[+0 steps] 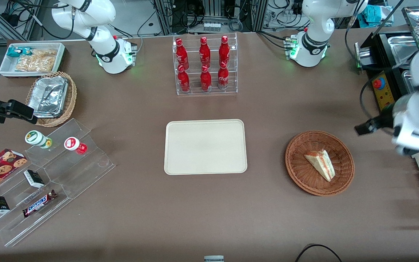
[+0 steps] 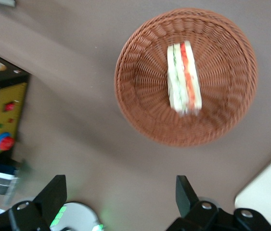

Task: Place sandwich from basket to tray
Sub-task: 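Move the left gripper from rest toward the wicker basket, then lower the open left gripper over the wrapped sandwich in the basket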

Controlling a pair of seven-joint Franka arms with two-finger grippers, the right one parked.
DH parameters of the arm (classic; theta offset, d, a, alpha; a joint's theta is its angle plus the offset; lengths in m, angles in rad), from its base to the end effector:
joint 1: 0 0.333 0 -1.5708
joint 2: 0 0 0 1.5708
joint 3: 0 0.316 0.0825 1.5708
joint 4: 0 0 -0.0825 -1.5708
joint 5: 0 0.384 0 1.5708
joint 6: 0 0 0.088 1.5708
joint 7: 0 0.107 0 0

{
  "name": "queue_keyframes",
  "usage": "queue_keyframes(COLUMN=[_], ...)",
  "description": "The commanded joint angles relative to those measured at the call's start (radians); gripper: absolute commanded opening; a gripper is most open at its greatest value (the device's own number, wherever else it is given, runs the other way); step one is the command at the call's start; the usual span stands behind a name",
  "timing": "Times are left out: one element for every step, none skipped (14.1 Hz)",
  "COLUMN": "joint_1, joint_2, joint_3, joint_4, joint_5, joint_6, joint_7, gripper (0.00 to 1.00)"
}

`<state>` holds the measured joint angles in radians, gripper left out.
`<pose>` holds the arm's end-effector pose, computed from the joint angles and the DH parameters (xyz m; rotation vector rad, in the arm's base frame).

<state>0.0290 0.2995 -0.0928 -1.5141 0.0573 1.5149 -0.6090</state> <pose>0.6166 -0.0267 0.4709 -2.8801 -0.7968 0.4078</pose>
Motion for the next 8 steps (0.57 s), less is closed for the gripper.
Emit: queue_keyframes(joint_1=[-0.004, -0.004, -0.004, -0.006, -0.017, -0.026, -0.026, -0.027], joint_2=[0.064, 0.076, 0.096, 0.125, 0.153, 0.17, 0.176, 0.176], joint_3=[-0.007, -0.007, -0.007, -0.008, -0.008, -0.008, -0.01, -0.01], joint_4=[-0.067, -0.107, -0.133, -0.143, -0.141, -0.146, -0.159, -0.184], joint_5=[0.012, 0.012, 0.01, 0.01, 0.009, -0.003, -0.005, -0.005], joint_6=[0.143, 0.212, 0.276, 0.33, 0.368, 0.407, 0.418, 0.435], joint_7=[-0.074, -0.09, -0.125, -0.17, -0.214, -0.242, -0.247, -0.247], gripper=[1.0, 1.0, 1.0, 1.0, 1.0, 1.0, 1.0, 1.0])
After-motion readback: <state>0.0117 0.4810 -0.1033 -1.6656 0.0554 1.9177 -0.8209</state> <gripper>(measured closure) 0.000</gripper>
